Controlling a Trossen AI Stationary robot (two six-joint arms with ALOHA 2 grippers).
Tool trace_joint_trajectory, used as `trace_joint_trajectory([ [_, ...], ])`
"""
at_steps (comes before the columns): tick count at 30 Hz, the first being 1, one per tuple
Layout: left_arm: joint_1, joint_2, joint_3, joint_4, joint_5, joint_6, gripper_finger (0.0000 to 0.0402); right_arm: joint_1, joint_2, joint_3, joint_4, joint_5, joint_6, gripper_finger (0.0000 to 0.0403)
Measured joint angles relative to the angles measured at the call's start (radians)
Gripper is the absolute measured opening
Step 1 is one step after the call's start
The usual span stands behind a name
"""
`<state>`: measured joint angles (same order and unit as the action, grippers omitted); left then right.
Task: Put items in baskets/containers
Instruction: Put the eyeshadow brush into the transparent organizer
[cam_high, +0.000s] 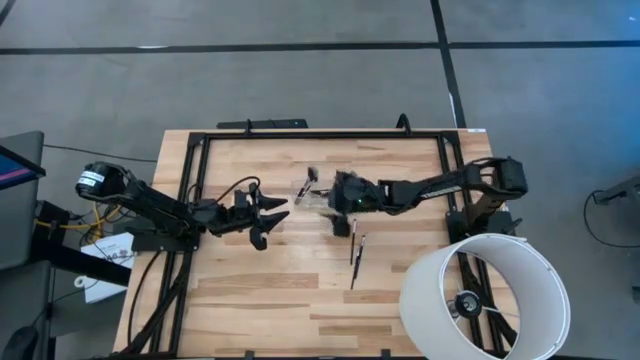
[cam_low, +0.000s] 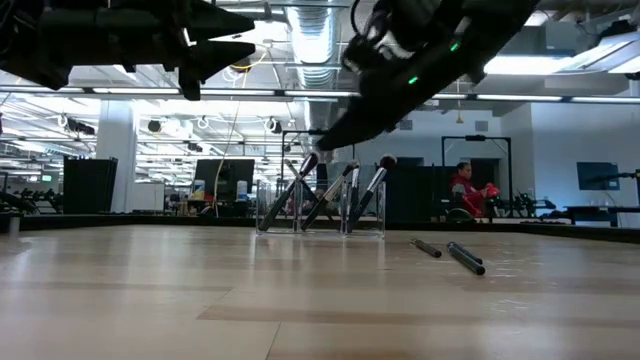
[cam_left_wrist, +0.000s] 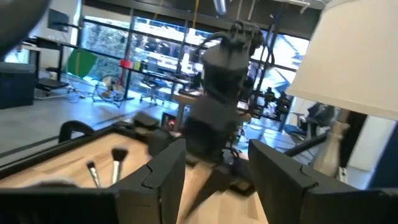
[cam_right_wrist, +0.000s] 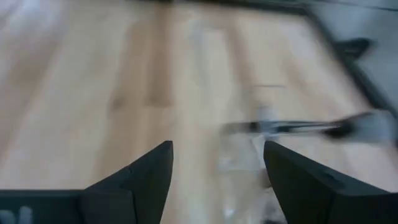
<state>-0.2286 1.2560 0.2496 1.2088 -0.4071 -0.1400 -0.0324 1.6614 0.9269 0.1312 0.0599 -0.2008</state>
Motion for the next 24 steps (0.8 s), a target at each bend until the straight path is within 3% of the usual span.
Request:
trace_joint_trajectory([
  [6,-0.027,0.000,-0.023,-0.021,0.023,0.000,0.0172,0.074,-0.107,0.016,-0.366,-0.393,-0.267,0.0232],
  [9,-0.027,0.000,-0.024,-0.023,0.023,0.003,0.0172,0.073,-0.138,0.016,-0.460,-0.516,-0.310,0.0229],
  [14,0.010,0.000,-0.024,-0.023,0.023,0.027,0.0172,0.027,-0.096,0.019,-0.458,-0.540,-0.387,0.0226],
  [24,0.063,0.000,-0.025,-0.039,0.023,0.027,0.0172,-0.099,0.177,0.015,-0.400,-0.663,-0.474,0.0226],
])
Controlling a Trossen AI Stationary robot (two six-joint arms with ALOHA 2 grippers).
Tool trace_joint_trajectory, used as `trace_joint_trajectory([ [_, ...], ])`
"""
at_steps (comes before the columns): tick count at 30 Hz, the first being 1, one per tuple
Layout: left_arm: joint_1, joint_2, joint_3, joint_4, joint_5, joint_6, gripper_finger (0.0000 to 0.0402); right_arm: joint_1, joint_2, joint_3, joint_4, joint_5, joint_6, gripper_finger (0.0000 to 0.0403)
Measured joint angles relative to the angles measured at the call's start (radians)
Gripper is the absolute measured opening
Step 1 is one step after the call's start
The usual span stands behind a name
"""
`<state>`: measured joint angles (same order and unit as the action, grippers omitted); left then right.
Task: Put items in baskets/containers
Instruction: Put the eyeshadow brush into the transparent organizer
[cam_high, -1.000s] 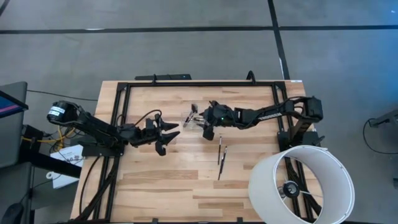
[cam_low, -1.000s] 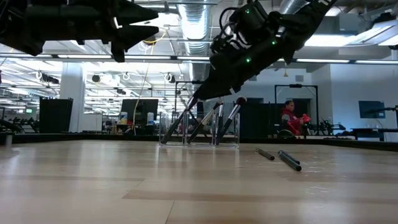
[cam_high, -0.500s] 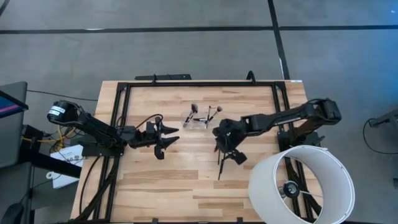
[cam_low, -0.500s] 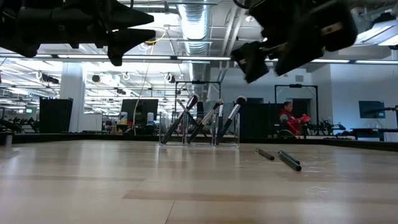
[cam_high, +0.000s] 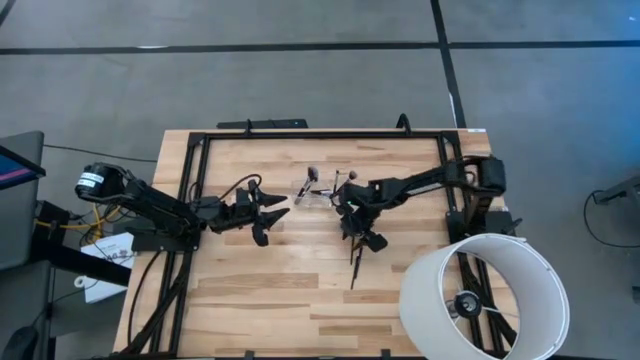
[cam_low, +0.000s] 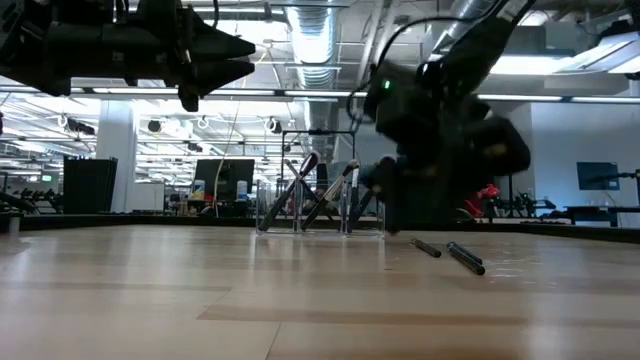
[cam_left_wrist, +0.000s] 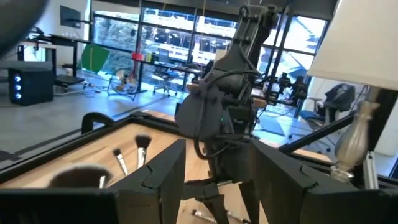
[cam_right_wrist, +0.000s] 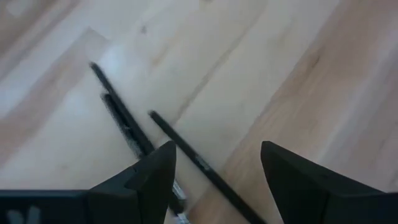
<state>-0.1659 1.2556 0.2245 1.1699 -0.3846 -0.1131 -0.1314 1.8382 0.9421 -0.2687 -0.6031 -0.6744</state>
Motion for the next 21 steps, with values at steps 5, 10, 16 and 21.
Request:
trace_joint_trajectory([
  [5,0.018,0.003,-0.002,-0.007,0.000,0.000,0.0172,-0.033,0.041,0.002,0.011,0.000,-0.107,0.0226],
  [10,0.033,0.003,-0.002,-0.019,0.000,0.000,0.0172,-0.055,0.064,0.004,0.030,-0.002,-0.176,0.0207],
  [16,0.044,0.003,-0.002,-0.030,0.000,0.003,0.0172,-0.054,0.149,0.009,0.139,-0.017,-0.213,0.0130],
  [21,0.044,0.003,-0.002,-0.037,0.000,0.003,0.0172,-0.049,0.160,0.008,0.187,-0.039,-0.203,0.0072],
])
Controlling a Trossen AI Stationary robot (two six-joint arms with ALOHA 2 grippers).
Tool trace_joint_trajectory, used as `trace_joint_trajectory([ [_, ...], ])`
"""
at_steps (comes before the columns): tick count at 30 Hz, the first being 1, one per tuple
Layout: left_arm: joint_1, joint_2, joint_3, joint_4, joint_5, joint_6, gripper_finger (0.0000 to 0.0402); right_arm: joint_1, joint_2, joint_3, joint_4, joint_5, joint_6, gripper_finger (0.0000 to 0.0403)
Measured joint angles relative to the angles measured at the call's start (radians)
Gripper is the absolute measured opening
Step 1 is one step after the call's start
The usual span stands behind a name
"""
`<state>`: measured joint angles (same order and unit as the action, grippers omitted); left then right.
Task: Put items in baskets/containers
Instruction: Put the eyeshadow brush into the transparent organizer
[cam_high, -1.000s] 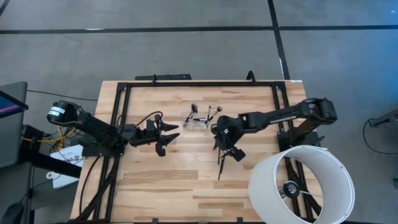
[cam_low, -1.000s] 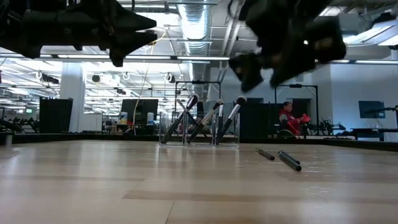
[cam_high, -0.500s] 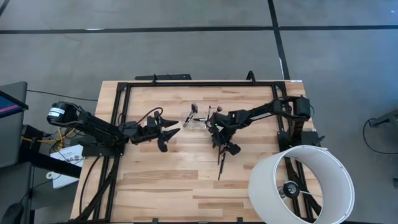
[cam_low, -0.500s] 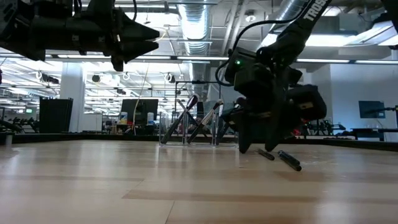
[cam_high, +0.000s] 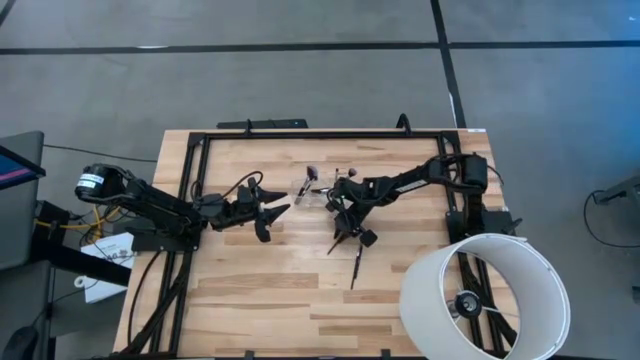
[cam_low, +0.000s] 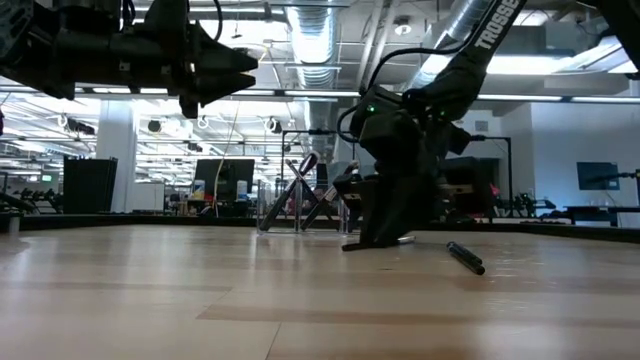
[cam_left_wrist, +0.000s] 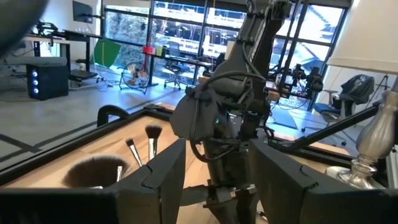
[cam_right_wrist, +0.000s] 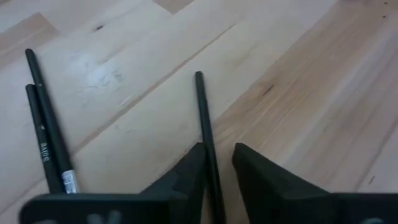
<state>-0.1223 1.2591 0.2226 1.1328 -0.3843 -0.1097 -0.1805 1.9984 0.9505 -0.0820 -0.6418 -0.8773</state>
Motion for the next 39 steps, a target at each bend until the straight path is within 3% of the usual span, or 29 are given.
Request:
trace_joint_trajectory([
  [7,0.000,0.000,0.000,-0.004,0.000,0.000,0.0172,0.057,-0.004,-0.008,0.096,0.032,-0.010,0.0015],
  [11,0.000,0.000,0.000,-0.008,0.006,-0.018,0.0172,0.085,-0.009,-0.009,0.155,0.056,0.047,0.0013],
  [16,0.005,0.017,0.011,-0.096,0.145,-0.200,0.0172,0.102,-0.038,-0.012,0.196,0.069,0.090,0.0007],
  [20,-0.003,0.115,0.036,-0.175,0.156,-0.342,0.0172,0.121,-0.060,-0.011,0.322,0.071,0.124,0.0008],
  [23,-0.016,0.244,0.081,-0.176,0.207,-0.395,0.0172,0.139,-0.060,-0.010,0.403,0.131,0.179,0.0012],
  [29,-0.042,0.463,0.191,-0.177,0.276,-0.385,0.0172,0.167,-0.060,-0.010,0.411,0.239,0.192,0.0005],
  [32,-0.034,0.497,0.211,-0.175,0.282,-0.488,0.0172,0.174,-0.060,-0.010,0.388,0.281,0.195,0.0004],
  [39,-0.027,0.507,0.212,-0.175,0.400,-0.615,0.0172,0.188,-0.060,-0.009,0.382,0.334,0.188,0.0009],
])
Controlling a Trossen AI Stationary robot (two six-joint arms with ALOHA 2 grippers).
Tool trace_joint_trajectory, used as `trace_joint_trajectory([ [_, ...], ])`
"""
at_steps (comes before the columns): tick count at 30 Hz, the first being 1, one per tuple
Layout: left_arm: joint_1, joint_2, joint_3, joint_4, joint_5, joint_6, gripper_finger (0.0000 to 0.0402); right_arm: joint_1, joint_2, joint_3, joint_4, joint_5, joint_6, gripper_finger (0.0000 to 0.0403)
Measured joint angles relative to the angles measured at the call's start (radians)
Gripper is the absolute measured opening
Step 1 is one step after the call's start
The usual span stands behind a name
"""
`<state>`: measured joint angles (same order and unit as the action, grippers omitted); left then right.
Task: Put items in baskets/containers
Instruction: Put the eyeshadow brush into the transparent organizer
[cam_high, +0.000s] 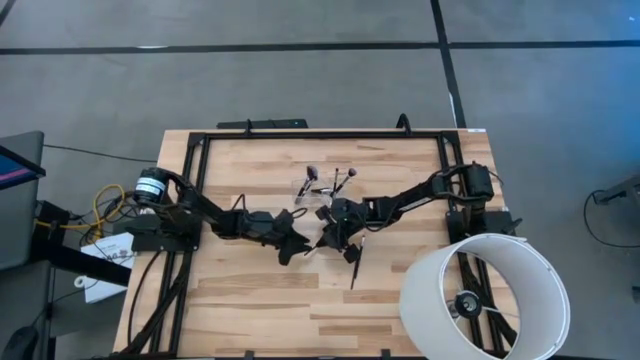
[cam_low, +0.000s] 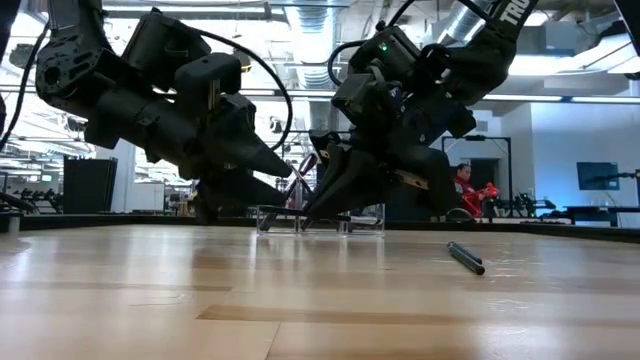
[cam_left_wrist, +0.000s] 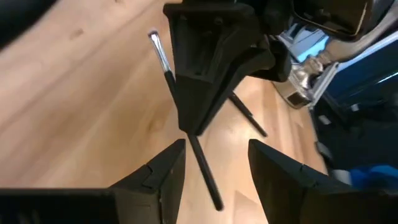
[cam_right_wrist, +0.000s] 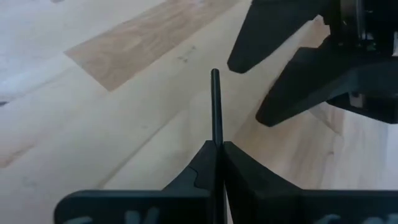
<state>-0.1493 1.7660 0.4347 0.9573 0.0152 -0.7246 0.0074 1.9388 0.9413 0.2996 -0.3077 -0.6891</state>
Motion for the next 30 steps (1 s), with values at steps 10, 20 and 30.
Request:
trace_joint_trajectory([
  [10,0.001,0.041,0.003,-0.014,0.020,-0.114,0.0172,-0.001,-0.002,0.002,0.034,0.004,-0.002,0.0007],
  [20,0.001,0.038,0.011,-0.029,0.054,-0.115,0.0141,-0.001,-0.002,0.002,0.052,0.076,-0.002,0.0008],
  [30,0.046,0.038,0.011,-0.030,0.068,-0.119,0.0059,0.005,-0.005,0.002,0.052,0.076,0.000,0.0008],
])
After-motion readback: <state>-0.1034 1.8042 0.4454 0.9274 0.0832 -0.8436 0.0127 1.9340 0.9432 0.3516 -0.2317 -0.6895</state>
